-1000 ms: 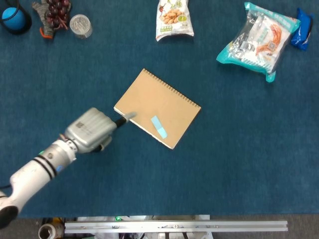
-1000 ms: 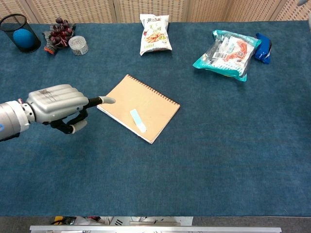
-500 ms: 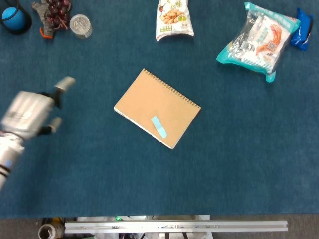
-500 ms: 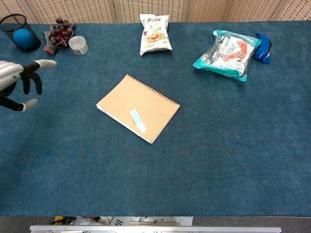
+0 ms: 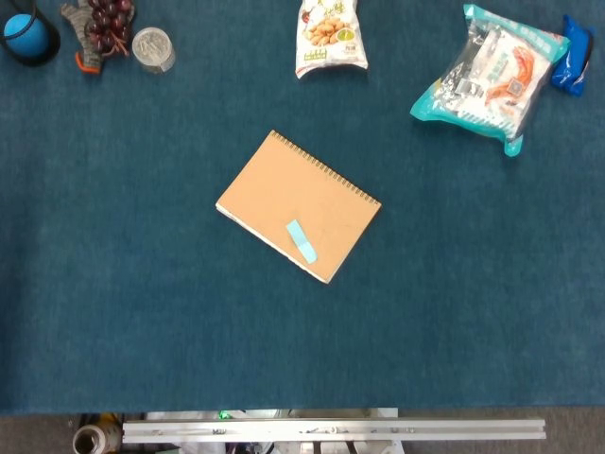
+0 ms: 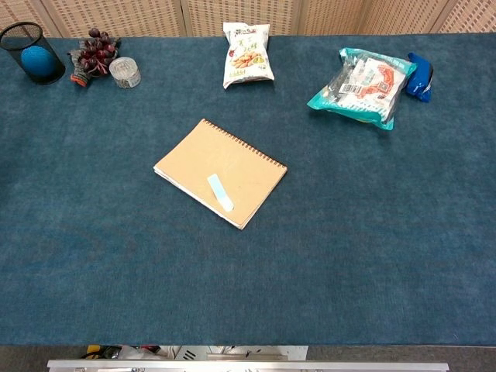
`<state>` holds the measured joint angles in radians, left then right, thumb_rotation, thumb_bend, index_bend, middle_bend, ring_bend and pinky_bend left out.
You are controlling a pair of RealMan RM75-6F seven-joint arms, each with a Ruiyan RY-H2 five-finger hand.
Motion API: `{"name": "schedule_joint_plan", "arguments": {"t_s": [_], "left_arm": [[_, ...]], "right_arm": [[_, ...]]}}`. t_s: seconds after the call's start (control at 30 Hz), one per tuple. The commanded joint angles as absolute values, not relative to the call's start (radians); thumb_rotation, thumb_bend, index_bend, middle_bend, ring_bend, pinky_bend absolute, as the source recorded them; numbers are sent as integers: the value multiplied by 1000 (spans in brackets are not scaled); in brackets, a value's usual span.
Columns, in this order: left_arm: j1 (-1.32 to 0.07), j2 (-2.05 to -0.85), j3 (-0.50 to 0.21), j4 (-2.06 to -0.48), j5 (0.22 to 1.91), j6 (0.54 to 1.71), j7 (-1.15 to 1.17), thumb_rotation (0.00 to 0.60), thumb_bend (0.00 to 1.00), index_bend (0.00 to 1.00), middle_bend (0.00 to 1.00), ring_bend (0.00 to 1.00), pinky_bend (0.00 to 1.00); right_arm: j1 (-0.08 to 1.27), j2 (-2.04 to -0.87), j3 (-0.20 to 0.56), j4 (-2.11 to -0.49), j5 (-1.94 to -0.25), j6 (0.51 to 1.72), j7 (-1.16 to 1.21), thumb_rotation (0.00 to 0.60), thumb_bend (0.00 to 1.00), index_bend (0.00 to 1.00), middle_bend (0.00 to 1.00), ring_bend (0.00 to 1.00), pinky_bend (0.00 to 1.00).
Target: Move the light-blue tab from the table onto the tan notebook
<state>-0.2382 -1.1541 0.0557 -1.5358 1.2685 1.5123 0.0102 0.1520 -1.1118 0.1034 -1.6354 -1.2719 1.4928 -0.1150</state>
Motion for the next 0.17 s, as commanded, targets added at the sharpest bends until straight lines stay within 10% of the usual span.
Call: {"name": "schedule_joint_plan", "arguments": {"t_s": [0.03,0.17], "left_arm": [[-204,-1173,40,-1513,1279,1545,-12,600,332,75,280,252,313],[-175,-1187,27,-1494,1295,1562,-39,600,332,82,280,252,313]], "right_arm": [[137,-1109,100,-1656,-1280,1506,-127,600,164,356,469,451,581],[126,-1103,98,-1682,-1281,1504,-138,600,164,357,469,451,580]]}}
